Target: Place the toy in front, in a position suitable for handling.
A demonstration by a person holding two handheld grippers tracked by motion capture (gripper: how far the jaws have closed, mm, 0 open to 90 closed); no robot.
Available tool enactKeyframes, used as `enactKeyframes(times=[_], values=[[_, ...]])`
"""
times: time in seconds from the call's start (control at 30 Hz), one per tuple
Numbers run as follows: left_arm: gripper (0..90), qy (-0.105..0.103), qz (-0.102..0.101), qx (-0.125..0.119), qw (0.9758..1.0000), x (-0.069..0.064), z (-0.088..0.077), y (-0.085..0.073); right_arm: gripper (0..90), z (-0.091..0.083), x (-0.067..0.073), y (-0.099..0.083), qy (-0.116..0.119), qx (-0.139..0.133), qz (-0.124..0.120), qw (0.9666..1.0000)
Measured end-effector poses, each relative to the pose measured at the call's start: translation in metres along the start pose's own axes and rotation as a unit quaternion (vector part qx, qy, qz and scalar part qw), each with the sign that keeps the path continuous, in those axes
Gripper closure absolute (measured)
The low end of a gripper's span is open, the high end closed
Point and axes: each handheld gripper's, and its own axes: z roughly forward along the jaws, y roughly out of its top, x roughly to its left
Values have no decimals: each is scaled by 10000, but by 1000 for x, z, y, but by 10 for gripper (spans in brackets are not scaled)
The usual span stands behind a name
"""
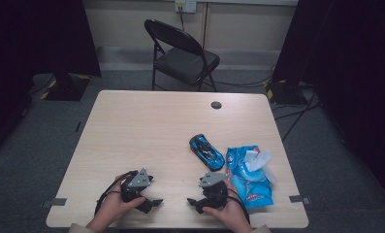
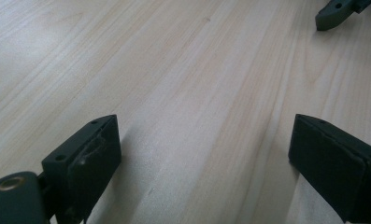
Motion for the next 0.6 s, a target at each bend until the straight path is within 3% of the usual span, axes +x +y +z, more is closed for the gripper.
enactKeyframes(times=[0.23,0.43,0.5,0.6], values=[[87,1,3,3,10000,0,0,0,150,0,0,0,0,-16,11,10000],[87,0,1,-2,10000,0,0,0,152,-1,-3,6,85,-7,176,9998],[87,-3,1,-12,10000,0,0,0,152,-5,-11,18,-66,-51,174,9998],[87,0,-1,-1,10000,0,0,0,152,-8,-26,31,-226,-188,415,9987]])
